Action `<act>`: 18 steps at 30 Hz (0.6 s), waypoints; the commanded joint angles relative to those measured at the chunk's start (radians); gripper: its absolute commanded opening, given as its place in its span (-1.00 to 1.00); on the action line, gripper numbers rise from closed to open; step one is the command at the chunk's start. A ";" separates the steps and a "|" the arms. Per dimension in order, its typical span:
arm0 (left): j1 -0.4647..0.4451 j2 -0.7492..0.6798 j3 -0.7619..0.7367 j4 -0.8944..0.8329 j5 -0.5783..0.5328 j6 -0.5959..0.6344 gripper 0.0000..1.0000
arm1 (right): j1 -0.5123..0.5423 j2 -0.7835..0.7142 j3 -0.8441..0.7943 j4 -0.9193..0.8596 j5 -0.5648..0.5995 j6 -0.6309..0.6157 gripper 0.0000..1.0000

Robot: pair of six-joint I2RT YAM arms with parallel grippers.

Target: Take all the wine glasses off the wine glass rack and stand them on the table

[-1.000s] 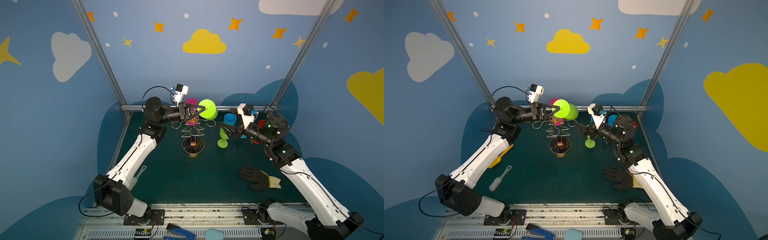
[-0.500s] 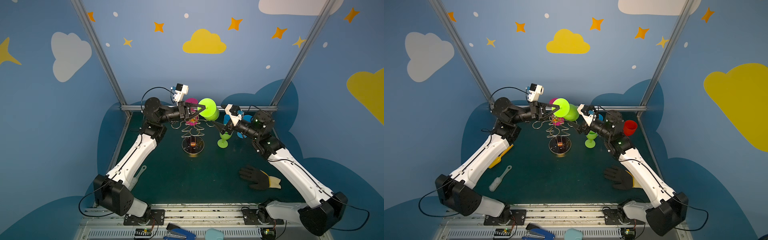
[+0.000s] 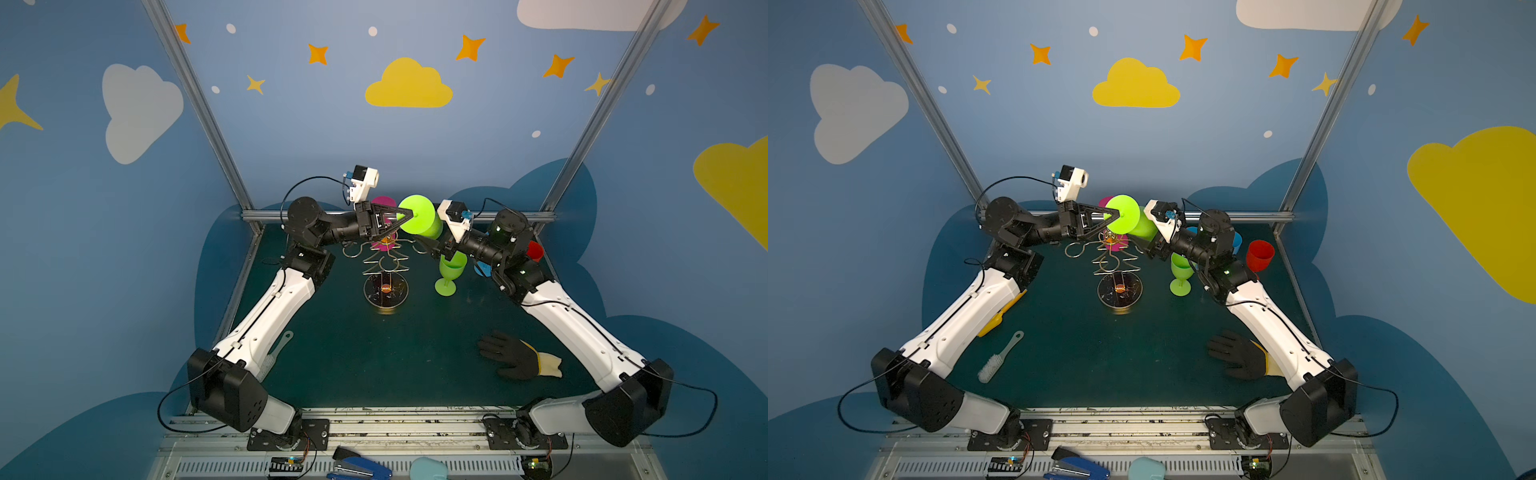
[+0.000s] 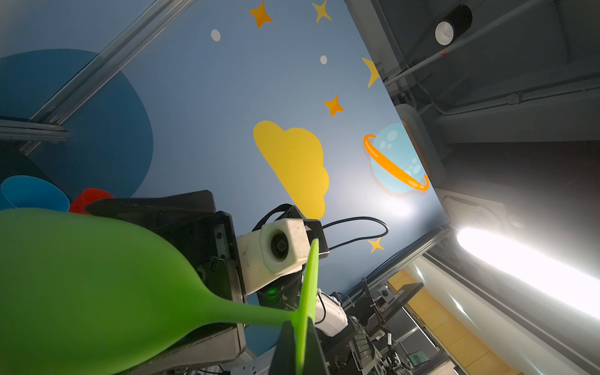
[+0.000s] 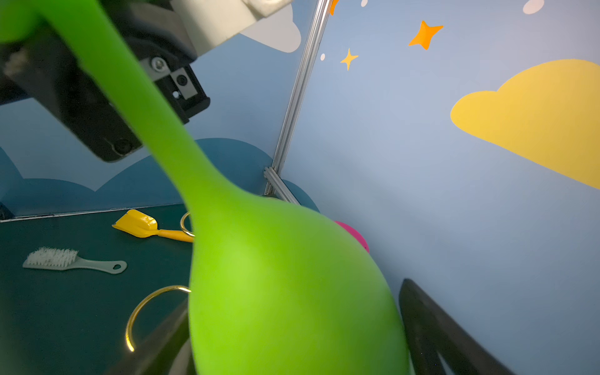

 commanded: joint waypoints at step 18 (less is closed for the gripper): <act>0.034 -0.100 -0.047 -0.345 -0.198 0.610 0.54 | 0.012 -0.190 0.096 -0.524 0.296 0.186 -0.35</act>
